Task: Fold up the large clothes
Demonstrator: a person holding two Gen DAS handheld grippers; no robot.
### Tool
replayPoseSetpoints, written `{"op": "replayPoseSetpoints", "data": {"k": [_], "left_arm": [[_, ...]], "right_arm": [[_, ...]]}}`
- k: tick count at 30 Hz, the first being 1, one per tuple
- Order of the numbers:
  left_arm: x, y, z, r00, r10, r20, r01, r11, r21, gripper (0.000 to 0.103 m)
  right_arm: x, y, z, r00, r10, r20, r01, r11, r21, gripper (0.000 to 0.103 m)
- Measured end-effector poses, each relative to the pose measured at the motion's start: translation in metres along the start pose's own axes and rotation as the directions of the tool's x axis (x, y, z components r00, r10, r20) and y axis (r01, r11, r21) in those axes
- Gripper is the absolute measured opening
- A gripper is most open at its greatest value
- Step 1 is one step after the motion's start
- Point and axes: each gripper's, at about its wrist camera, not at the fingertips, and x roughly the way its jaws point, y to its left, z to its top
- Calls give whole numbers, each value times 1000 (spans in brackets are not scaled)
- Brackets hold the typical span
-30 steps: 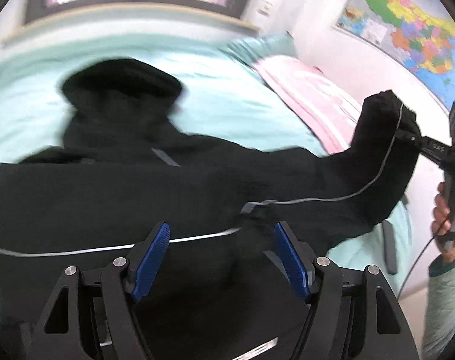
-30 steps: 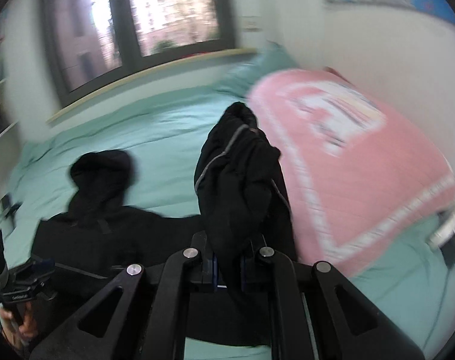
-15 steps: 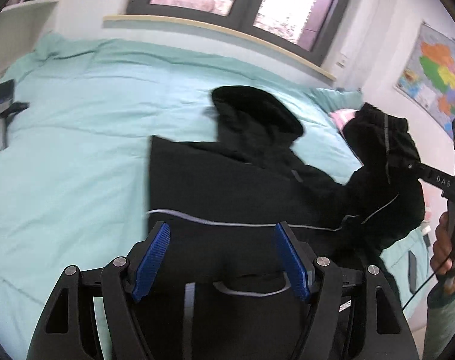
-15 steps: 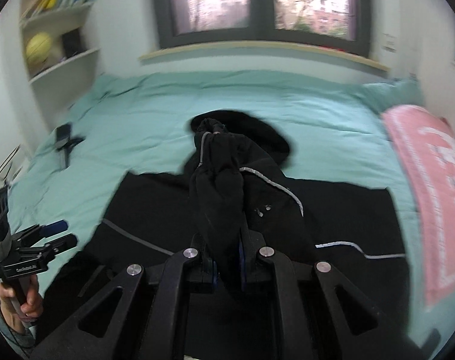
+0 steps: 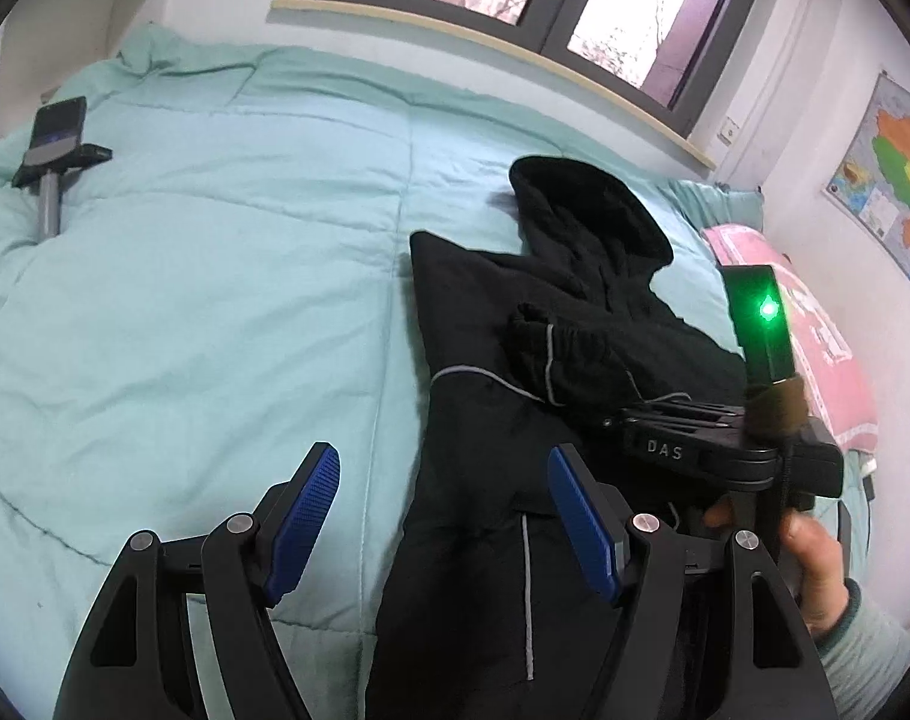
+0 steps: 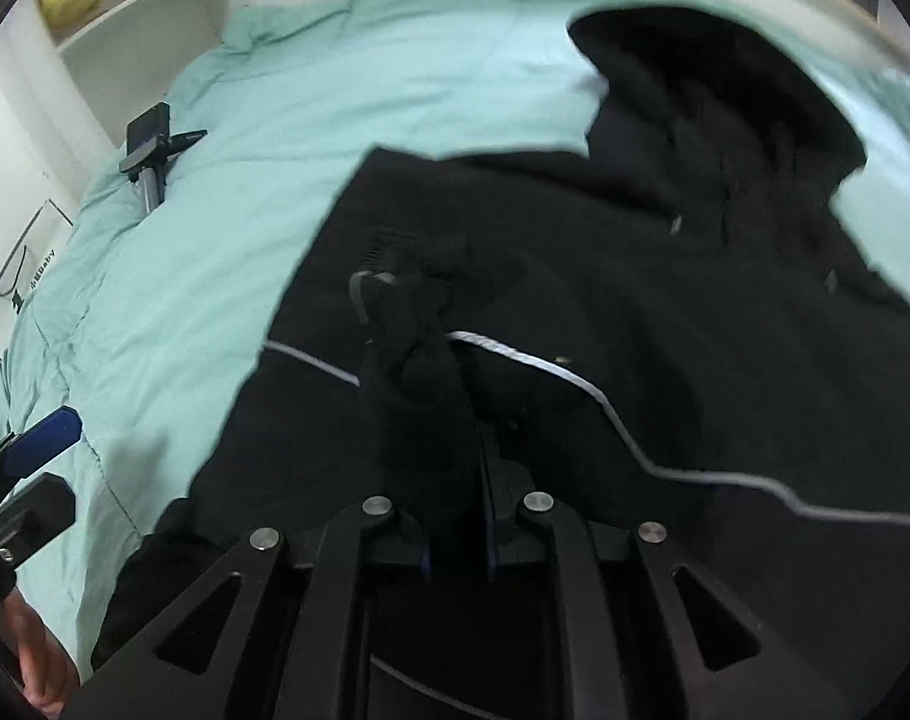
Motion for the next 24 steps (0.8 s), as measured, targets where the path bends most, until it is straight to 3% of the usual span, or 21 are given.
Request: {"op": "replayPoseSetpoints", "data": {"k": [2,4,6,9,13,16,18,19,20,22,24], "left_arm": [[5,-2,2,1000,-27,-16,27,1000,5,73],[11,-7,6,996,-84,-41,84,996,-1,73],[19,-13,12,987,-145,-73,144,989,-18,73],[37,-21,24,973,-200,-117,194,979,-59,73],[71,-42,39,956,-235,-174,221,971,-94,73],[100,-52,45,965,-167,-201,146,983,-112,73],[117,-58,47,965,-162,-208,141,984,-113,72],[125,-63,48,966,-155,-208,135,985,-107,44],[133,-69,48,966,-142,-216,125,988,-88,25],[131,-77,52,978,-103,-181,96,994,-48,20],[108,-80,60,987,-143,-78,141,989,-35,20]], "right_arm": [[-1,-4,-3,1000,31,2,-31,1000,-1,21],[-13,-8,-7,996,87,-7,-87,996,-8,43],[-33,-14,-10,992,122,16,-122,992,-14,55],[-74,-30,-19,986,143,82,-141,989,-34,57],[-115,-74,-36,989,59,138,-59,998,0,58],[-141,-124,-54,986,7,169,-20,997,72,58],[-153,-150,-63,984,-45,172,28,994,103,58],[-158,-163,-69,982,-73,174,52,991,125,58],[-163,-176,-73,980,-90,175,64,987,147,58],[-169,-192,-76,979,-112,172,82,981,174,58],[-175,-208,-79,972,-157,175,122,973,196,59]]}}
